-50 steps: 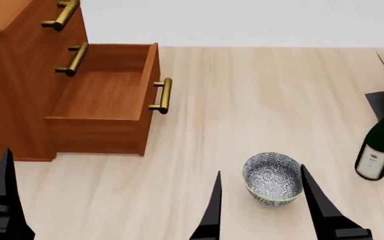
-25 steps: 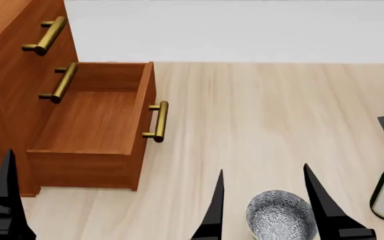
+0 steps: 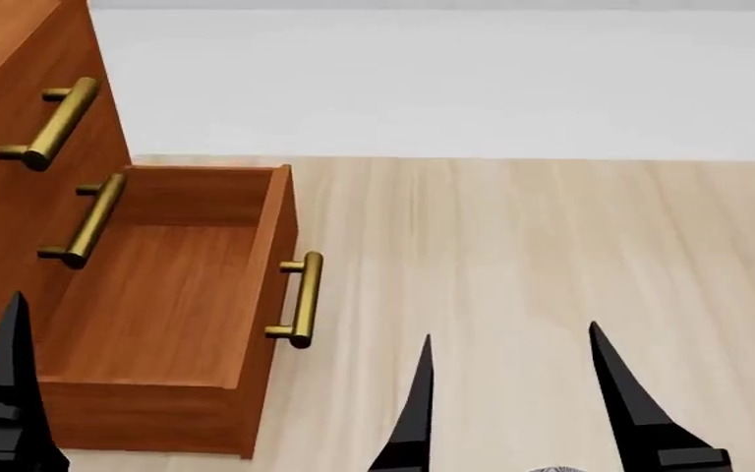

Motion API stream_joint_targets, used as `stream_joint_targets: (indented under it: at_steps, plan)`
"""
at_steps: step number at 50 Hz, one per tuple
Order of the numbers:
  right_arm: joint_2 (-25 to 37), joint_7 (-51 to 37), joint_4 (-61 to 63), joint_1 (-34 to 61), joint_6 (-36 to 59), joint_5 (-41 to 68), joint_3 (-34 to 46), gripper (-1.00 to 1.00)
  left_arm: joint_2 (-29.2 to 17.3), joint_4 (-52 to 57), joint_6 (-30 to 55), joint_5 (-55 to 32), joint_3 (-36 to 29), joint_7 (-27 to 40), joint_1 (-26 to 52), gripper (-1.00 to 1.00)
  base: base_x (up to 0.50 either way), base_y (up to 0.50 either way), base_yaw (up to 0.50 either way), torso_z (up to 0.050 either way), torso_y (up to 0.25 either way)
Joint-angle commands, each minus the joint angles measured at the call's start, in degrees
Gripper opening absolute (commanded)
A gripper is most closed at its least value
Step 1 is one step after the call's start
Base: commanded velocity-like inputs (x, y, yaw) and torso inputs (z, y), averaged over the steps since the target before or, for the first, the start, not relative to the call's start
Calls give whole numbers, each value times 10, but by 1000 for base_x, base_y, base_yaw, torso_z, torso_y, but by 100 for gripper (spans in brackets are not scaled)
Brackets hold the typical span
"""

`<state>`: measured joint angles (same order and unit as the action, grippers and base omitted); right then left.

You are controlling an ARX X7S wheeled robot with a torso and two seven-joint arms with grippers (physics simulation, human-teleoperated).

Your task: Put the wine bottle in the bottom drawer of the cabinet.

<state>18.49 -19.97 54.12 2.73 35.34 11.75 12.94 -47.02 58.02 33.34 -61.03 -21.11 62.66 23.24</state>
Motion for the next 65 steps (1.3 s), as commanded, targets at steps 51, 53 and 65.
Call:
stream_joint_targets:
  at_steps: [51, 53, 65]
  plan:
    - [15, -22, 9, 9, 16, 14, -1, 100, -160, 20, -314, 41, -648, 196, 419, 100, 202, 0, 0, 0, 0]
    - [16, -23, 12, 7, 16, 15, -3, 100, -156, 20, -354, 57, -763, 225, 502, 100, 0, 0, 0, 0, 0]
    - [22, -27, 21, 5, 18, 22, -12, 100, -153, 20, -472, 105, -1031, 273, 692, 100, 0, 0, 0, 0, 0]
